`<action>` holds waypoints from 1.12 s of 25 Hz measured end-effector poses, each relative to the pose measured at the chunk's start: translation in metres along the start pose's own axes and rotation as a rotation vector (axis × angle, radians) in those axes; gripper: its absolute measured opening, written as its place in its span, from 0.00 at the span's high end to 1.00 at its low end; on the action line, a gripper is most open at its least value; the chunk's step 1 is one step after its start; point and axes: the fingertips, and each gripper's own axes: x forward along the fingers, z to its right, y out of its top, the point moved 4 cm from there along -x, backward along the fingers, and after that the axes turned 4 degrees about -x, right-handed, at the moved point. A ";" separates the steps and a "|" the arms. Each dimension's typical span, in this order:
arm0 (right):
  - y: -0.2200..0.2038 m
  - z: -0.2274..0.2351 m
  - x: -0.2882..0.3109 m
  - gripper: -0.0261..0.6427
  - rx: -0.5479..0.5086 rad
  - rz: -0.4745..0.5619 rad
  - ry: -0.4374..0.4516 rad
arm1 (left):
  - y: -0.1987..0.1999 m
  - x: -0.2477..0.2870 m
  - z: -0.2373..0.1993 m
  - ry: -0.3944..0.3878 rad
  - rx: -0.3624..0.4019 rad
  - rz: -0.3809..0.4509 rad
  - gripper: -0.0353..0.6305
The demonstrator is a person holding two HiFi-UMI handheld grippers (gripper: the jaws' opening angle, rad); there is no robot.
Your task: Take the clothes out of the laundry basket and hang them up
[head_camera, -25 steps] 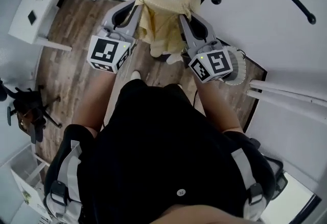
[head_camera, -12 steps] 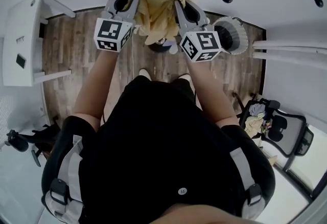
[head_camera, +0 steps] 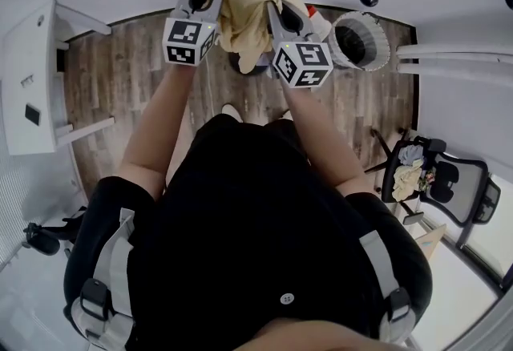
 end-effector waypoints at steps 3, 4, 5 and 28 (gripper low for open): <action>-0.011 0.002 0.002 0.90 0.023 -0.011 -0.018 | -0.014 0.013 0.002 -0.023 -0.002 -0.013 0.93; -0.015 0.003 0.002 0.90 0.032 -0.014 -0.021 | -0.020 0.016 0.002 -0.031 -0.003 -0.015 0.93; -0.019 0.004 0.002 0.90 0.040 -0.016 -0.023 | -0.025 0.018 0.003 -0.040 -0.008 -0.013 0.93; -0.076 0.011 0.001 0.89 -0.057 -0.040 -0.057 | -0.113 0.025 0.000 -0.081 -0.074 -0.115 0.93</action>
